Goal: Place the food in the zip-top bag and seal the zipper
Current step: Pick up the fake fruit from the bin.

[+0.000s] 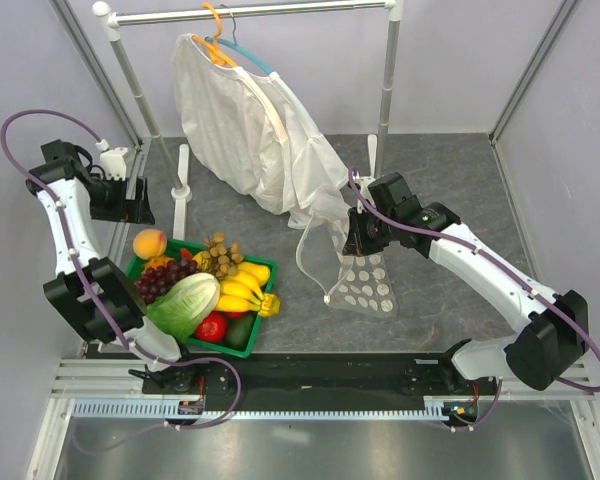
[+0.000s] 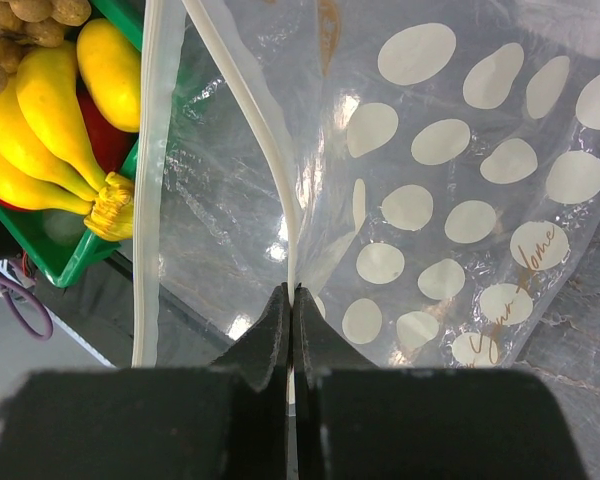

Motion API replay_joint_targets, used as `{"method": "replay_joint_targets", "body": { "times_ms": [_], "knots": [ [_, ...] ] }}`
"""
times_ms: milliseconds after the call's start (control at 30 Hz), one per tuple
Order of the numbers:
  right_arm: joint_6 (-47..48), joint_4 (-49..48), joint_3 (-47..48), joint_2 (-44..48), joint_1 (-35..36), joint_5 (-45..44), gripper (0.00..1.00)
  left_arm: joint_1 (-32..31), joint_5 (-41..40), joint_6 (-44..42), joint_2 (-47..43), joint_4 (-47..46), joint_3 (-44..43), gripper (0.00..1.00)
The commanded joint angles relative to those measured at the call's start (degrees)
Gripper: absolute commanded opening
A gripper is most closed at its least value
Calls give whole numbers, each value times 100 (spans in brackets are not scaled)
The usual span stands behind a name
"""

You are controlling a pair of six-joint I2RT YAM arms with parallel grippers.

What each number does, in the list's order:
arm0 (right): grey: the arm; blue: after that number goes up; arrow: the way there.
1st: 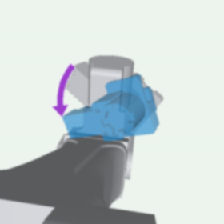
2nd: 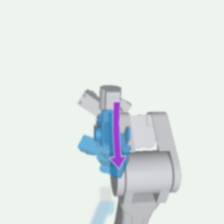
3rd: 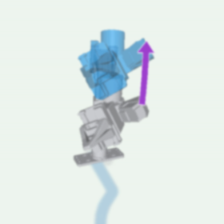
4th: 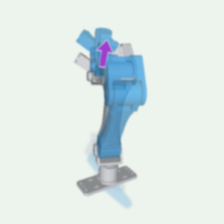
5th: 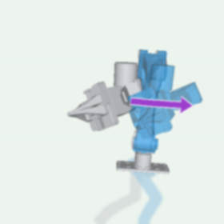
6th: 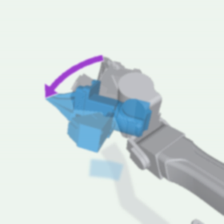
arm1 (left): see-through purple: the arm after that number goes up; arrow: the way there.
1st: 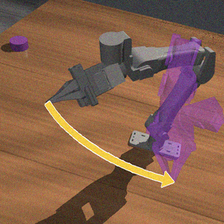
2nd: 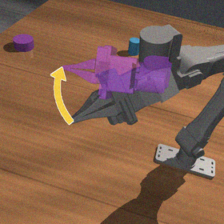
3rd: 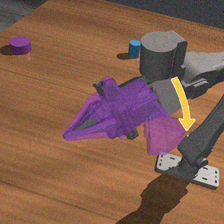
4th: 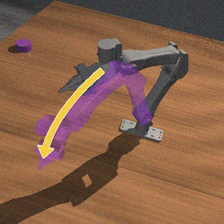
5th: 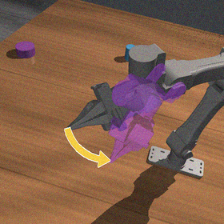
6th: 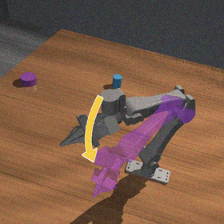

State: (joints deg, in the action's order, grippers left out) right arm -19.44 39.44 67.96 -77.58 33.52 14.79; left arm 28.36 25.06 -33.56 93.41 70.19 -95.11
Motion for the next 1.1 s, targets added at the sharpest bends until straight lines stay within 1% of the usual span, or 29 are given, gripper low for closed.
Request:
{"method": "replay_joint_targets", "body": {
  "times_ms": [0,133,267,500,833,933,1033,1067],
  "knots": [
    [142,-121,-11,68,-21,103,0,-111,-502,-634,55,-23,-8,100],
    [177,-112,-11,33,-12,156,0,-155,-625,-801,221,-198,325,100],
    [160,-86,-11,-3,-21,174,0,-365,-748,-898,336,-409,598,100],
    [151,-15,-2,6,-21,191,0,-595,-933,-784,512,-963,1038,100],
    [213,72,85,-90,-21,270,0,-788,-1495,-827,626,-1631,1653,100],
    [222,64,77,-108,-12,270,0,-771,-1583,-810,591,-1754,1768,95],
    [222,90,77,-108,-12,270,0,-779,-1636,-792,547,-1755,1777,86],
    [230,90,77,-108,-21,253,0,-779,-1636,-784,478,-1755,1768,81]
  ]
}}
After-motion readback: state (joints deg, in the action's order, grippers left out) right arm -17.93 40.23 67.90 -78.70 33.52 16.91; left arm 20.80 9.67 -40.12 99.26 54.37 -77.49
